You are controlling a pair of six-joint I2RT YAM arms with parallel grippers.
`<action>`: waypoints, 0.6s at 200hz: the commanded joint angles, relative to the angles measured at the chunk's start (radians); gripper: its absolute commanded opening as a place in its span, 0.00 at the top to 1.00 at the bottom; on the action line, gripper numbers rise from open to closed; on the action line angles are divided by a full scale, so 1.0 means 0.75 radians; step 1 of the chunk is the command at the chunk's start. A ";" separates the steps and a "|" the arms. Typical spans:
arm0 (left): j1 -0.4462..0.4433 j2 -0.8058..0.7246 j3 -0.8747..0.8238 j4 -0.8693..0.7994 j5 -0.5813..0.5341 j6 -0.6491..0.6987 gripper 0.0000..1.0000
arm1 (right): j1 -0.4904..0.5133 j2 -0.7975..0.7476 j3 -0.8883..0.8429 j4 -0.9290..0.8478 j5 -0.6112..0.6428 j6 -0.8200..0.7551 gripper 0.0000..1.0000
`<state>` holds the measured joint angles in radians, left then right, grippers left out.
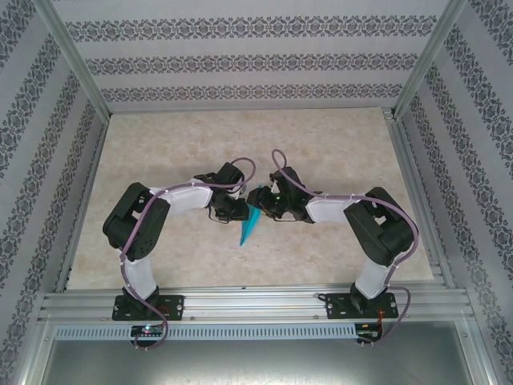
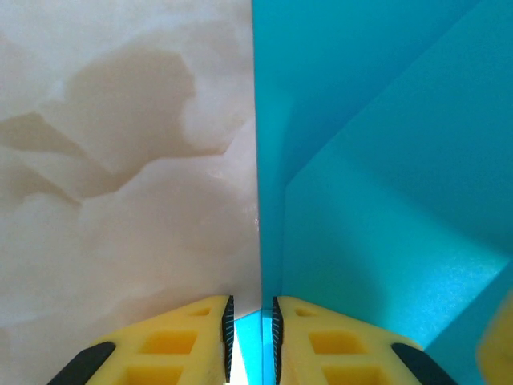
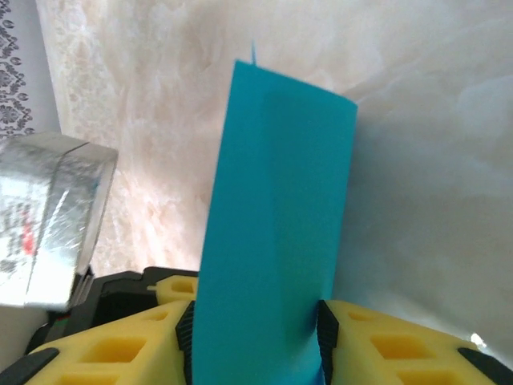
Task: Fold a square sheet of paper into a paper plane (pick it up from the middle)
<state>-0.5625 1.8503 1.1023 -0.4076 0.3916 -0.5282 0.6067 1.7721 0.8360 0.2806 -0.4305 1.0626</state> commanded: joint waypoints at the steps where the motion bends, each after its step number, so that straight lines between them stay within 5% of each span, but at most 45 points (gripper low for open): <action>1: -0.019 0.004 -0.010 0.027 0.049 -0.022 0.77 | 0.009 0.034 0.029 -0.015 0.027 -0.052 0.55; 120: -0.019 -0.052 -0.048 0.053 -0.005 -0.079 0.78 | 0.074 -0.147 -0.137 0.044 0.184 0.074 0.53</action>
<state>-0.5682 1.8332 1.0786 -0.3843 0.3836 -0.5728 0.6411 1.7264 0.7704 0.2684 -0.3504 1.0760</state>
